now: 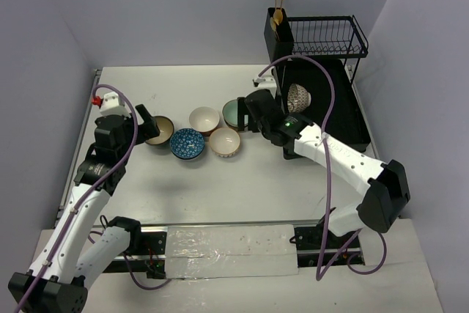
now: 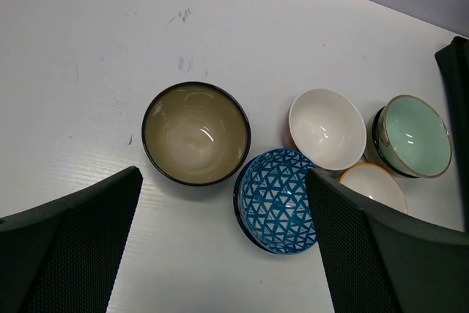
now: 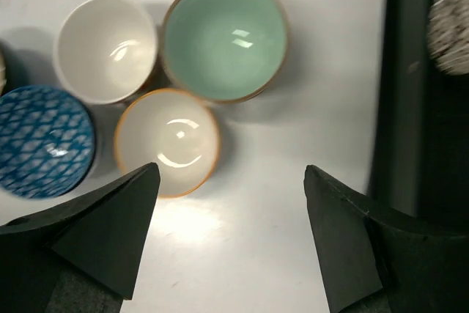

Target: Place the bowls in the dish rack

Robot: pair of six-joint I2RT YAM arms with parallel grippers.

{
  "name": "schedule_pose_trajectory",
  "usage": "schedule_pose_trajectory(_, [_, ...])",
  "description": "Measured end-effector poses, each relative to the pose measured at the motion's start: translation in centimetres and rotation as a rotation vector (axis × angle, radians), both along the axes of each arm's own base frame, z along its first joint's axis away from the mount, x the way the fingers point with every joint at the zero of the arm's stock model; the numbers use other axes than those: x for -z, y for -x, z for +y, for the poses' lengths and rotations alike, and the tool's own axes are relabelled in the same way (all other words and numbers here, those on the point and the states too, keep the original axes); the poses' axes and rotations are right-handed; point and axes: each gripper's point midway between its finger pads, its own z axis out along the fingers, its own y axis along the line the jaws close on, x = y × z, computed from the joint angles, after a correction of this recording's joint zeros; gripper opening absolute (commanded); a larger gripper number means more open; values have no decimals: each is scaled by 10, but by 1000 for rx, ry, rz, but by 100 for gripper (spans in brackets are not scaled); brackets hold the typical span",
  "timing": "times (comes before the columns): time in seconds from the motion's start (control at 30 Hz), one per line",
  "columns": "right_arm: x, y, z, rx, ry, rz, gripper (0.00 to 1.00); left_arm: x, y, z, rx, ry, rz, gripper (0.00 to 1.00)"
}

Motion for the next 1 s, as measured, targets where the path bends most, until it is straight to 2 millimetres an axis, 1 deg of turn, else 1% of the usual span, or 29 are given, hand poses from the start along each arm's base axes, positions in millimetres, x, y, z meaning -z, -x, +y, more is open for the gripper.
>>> schedule_pose_trajectory(0.1, [10,10,16,-20,-106,67,84,1,-1,0,-1,-1,3,99])
schedule_pose_trajectory(0.23, [19,14,33,-12,-200,132,82,1,-1,1,-3,-1,4,99])
schedule_pose_trajectory(0.3, [31,14,40,-2,-225,170,81,1,-1,1,-3,-1,5,99])
schedule_pose_trajectory(0.4, [53,14,47,28,-235,232,79,1,0,1,-4,-1,5,99])
schedule_pose_trajectory(0.47, [70,13,49,52,-223,267,77,2,0,1,-4,-2,6,99])
schedule_pose_trajectory(0.57, [87,11,50,84,-212,299,75,2,0,1,-4,-1,6,99])
schedule_pose_trajectory(0.87, [130,5,51,152,-162,366,66,4,1,1,-3,-4,15,99])
schedule_pose_trajectory(0.93, [140,4,51,167,-146,377,61,4,1,1,-3,-5,18,99])
schedule_pose_trajectory(1.0, [149,3,50,183,-134,388,58,4,1,1,-3,-5,19,99])
